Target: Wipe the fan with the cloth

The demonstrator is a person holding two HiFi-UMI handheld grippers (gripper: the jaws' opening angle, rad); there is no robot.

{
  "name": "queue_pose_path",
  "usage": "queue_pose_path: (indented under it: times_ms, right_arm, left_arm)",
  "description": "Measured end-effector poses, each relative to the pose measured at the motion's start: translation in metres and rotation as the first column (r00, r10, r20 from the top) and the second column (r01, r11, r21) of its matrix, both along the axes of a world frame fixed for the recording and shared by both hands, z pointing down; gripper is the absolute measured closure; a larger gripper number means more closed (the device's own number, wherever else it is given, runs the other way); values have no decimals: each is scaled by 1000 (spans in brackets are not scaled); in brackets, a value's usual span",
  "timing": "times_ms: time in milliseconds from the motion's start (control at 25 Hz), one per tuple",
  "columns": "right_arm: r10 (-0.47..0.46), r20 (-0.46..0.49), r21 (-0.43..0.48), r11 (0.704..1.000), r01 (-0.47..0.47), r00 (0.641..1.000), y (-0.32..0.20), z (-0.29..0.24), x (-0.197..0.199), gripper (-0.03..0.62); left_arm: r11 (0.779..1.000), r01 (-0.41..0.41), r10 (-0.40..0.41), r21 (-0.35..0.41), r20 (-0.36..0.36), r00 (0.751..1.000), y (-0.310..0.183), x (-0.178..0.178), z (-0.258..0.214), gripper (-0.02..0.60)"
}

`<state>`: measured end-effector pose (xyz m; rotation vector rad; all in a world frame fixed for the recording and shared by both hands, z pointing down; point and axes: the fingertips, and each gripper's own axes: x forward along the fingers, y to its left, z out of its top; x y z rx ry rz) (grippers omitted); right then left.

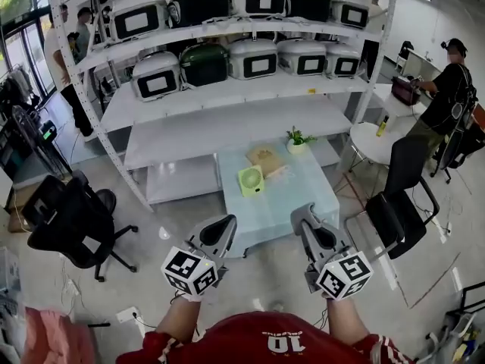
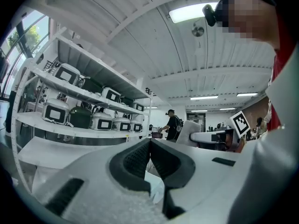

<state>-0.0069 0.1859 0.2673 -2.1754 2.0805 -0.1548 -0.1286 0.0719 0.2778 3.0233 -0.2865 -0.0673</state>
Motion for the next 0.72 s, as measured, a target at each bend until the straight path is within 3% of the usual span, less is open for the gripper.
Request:
queue_pose_path:
  times_ms: [320,600,720]
  right_arm:
    - [4,47,27,1000,-6,999,42,2,83,576]
    - [-3,91,48,999,-1,996,35,8,116,576]
    - [-31,84,36,999,28,996,12,16,121,576]
  left_arm:
    - [997,-50,48,65,27,998,46,93,-20,581]
    - [999,12,-16,46,79,997,43,104,-1,581]
    - [994,67,-76,88,112,991,25,100,8,581]
